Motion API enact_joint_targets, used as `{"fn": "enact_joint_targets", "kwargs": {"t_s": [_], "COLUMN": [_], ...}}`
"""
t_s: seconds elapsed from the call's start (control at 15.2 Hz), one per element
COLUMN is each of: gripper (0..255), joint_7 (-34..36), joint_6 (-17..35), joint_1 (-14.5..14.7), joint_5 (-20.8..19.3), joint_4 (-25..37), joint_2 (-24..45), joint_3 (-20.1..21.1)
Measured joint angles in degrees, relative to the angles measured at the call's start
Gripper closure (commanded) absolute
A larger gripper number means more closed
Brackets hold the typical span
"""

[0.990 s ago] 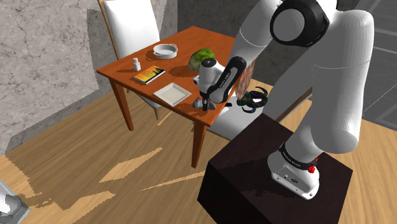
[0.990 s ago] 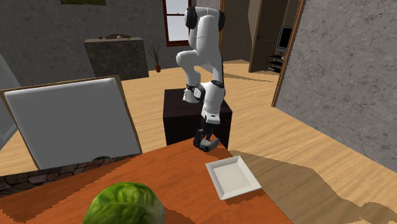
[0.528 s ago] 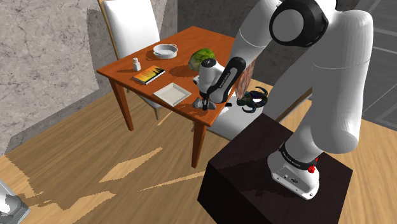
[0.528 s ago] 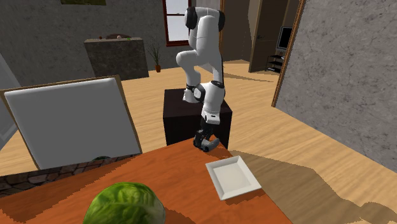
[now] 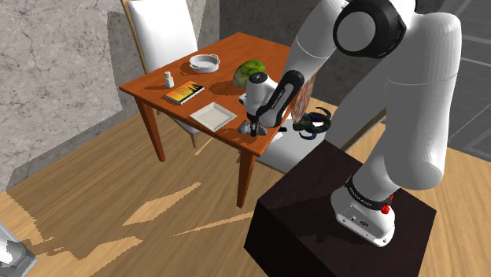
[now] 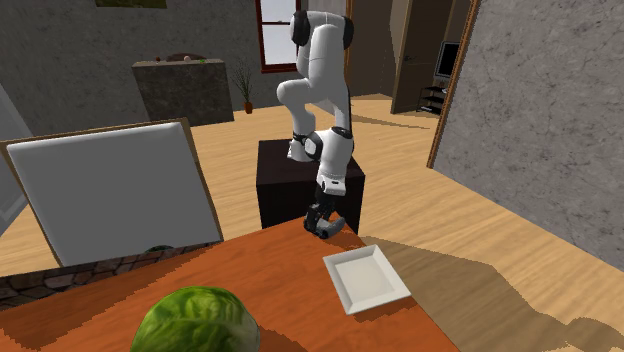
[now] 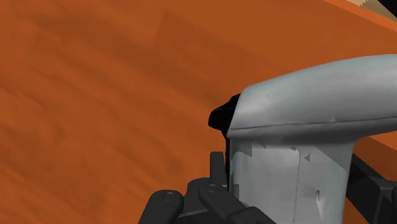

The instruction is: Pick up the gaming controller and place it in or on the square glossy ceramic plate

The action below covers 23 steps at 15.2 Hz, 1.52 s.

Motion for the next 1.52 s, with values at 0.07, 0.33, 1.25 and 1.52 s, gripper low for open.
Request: {"fn": "enact_joint_targets", "kwargs": {"t_s": [0.07,0.33,1.25,1.52], "gripper": [255,255,255,255], "joint_7": [0.00,-0.61,-3.24,-4.50], "joint_6": [0.00,-1.97,-11.06,-14.36], "joint_1": [0.00,-0.02,0.13,-0.03], "joint_5": [0.00,0.12,0.70,3.81], "joint_4": [0.00,-0.54,-2.05,5.77], "joint_2": [0.00,-2.53,-13.29,-8.62], "joint_3": [0.00,0.11,0.32,2.18]}}
